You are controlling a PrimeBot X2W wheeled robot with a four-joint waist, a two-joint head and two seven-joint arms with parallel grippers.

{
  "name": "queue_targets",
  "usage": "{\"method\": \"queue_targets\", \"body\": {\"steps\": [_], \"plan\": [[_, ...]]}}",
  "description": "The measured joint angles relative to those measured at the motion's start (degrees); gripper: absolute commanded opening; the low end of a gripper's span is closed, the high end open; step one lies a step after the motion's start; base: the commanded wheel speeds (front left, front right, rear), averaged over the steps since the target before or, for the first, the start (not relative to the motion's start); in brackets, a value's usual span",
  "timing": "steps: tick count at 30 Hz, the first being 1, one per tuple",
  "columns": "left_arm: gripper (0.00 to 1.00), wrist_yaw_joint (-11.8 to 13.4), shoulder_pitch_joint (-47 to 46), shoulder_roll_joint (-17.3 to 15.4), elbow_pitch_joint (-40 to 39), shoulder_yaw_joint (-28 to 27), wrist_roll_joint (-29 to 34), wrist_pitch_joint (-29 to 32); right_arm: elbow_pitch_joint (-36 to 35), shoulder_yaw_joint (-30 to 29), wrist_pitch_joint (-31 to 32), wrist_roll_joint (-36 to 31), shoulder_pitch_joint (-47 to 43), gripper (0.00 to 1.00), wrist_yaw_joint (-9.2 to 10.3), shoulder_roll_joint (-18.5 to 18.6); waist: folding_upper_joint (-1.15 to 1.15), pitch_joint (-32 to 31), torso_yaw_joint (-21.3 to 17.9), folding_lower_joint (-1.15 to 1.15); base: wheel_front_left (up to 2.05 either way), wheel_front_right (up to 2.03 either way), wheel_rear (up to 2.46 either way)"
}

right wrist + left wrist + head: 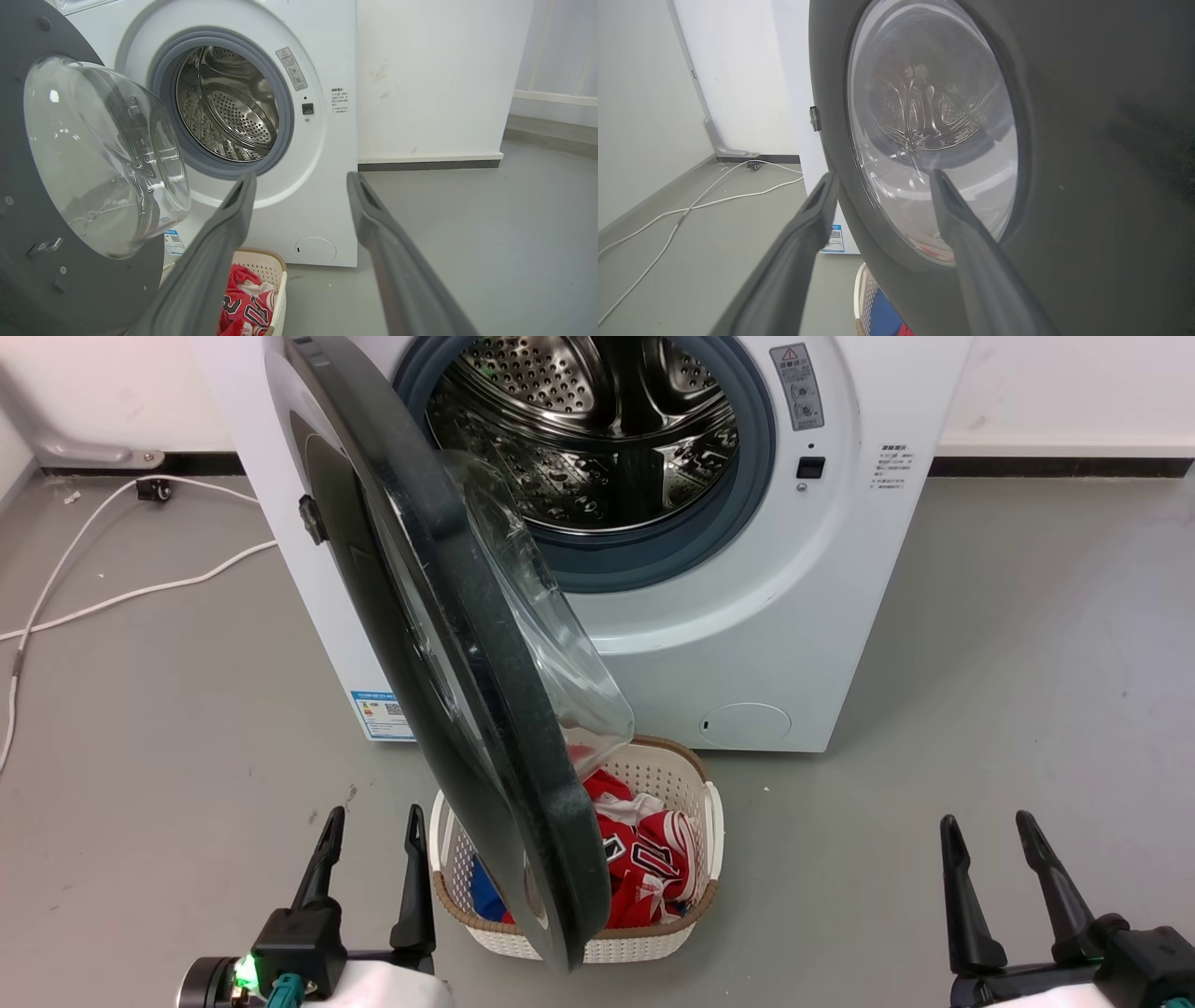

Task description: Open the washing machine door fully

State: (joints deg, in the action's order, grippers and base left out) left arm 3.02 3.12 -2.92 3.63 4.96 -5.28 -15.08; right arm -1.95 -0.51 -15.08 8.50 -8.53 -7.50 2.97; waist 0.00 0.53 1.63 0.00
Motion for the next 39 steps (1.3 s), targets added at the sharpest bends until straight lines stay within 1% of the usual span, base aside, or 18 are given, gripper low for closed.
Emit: {"method": "queue_targets", "body": {"steps": [4, 11, 12, 13, 18, 23, 27, 32, 39], "plan": [[1.0, 0.03, 0.18, 0.0, -0.15, -0.04, 0.09, 0.0, 0.43, -0.07, 0.0, 0.54, -0.04, 1.0, 0.0, -0.01, 0.0, -0.15, 0.1, 0.0, 0.0, 0.0, 0.0], [1.0, 1.03, 0.24, 0.0, -0.6, -0.22, 0.74, 0.0, 1.02, 0.08, 0.0, 0.53, -0.23, 1.0, 0.0, -0.01, 0.0, -0.55, 0.17, 0.0, 0.0, 0.0, 0.0], [0.45, 1.04, 0.24, 0.0, -1.09, -0.31, 1.02, 0.0, 1.05, 0.18, -0.01, 0.53, -0.23, 1.0, 0.0, -0.01, 0.0, -0.6, 0.16, 0.0, 0.0, 0.0, 0.0], [0.0, 1.02, 0.24, 0.0, -1.47, -0.44, 1.12, 0.0, 1.08, 0.29, 0.0, 0.53, -0.23, 1.0, 0.0, -0.01, 0.0, -0.64, 0.13, 0.0, 0.0, 0.0, 0.0], [0.0, 1.71, -0.32, -0.03, -5.5, -4.02, 1.65, 0.0, 0.79, 0.66, 0.0, 0.51, -0.21, 1.0, -0.01, -0.01, 0.0, -0.74, 0.11, 0.0, 0.0, 0.0, 0.0], [0.0, 1.18, -3.11, -0.66, -11.68, -5.88, 3.19, 0.0, 0.31, 0.73, -0.01, 0.38, -0.21, 1.0, 0.0, -0.01, 0.0, -0.66, 0.14, 0.0, 0.0, 0.0, 0.0], [0.0, 0.45, -6.16, -0.96, -17.15, -5.94, 3.99, 0.0, -0.37, 0.87, -0.01, 0.4, -0.19, 1.0, 0.0, -0.01, 0.0, -0.45, 0.07, 0.0, 0.0, 0.0, 0.0], [0.0, -0.69, -10.2, -0.96, -23.6, -2.9, 5.43, -0.01, -0.52, 1.14, -0.01, 0.37, -0.16, 1.0, 0.0, -0.01, 0.0, -0.15, -0.25, 0.0, 0.0, 0.0, 0.0], [0.0, -2.99, -14.85, -0.68, -29.99, 5.57, 6.76, -0.04, -0.48, 1.82, -0.01, 0.53, 0.07, 1.0, 0.0, -0.01, 0.0, 0.23, -0.7, 0.0, 0.0, 0.0, 0.0]]}}
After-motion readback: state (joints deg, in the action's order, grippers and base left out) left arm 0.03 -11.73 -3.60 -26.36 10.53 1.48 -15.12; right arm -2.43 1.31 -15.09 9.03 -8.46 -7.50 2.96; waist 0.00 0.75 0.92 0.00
